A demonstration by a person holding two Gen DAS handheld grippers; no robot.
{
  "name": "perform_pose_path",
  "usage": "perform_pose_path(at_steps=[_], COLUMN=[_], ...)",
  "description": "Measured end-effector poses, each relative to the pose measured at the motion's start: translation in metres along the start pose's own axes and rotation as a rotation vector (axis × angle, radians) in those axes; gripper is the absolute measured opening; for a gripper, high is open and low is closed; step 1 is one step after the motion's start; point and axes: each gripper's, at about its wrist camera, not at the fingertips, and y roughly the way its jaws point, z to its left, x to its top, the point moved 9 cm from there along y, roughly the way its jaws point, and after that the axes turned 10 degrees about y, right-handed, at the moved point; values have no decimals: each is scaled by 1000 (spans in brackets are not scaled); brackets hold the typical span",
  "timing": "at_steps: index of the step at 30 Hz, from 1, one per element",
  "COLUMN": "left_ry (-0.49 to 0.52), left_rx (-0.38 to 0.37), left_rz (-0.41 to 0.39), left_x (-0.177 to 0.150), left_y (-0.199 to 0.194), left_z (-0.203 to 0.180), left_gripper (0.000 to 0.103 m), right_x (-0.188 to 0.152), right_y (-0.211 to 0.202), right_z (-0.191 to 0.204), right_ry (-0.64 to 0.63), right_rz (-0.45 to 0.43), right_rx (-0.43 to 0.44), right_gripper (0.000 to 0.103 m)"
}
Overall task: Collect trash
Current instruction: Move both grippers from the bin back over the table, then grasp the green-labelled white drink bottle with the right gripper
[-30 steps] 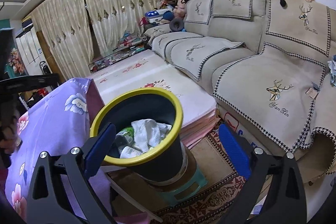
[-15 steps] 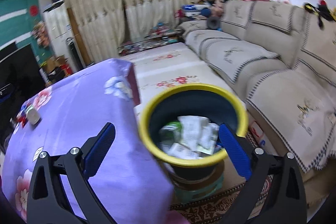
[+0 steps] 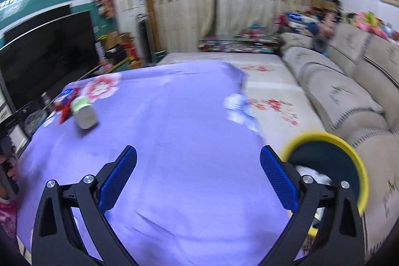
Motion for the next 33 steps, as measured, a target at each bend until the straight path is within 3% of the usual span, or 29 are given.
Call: perform_pose_path(at_steps=[3, 10, 16, 28, 33], left_ry=[-46, -42, -34, -23, -22], left_rx=[-4, -1, -15, -39, -41], left_rz=[13, 12, 33, 41, 46], left_x=[-7, -9, -11, -11, -12], left_y=[2, 2, 3, 4, 6], left_z=[9, 4, -4, -15, -18], left_gripper=[98, 98, 98, 98, 98], right_x=[8, 7, 1, -14, -16], right_y=[21, 69, 113, 162, 167], right_z=[44, 144, 203, 228, 229], right_ry=[-71, -241, -305, -298, -275], right_rz=[40, 137, 230, 325, 338], right_rx=[80, 253, 361, 395, 424], right_gripper=[94, 94, 94, 94, 81])
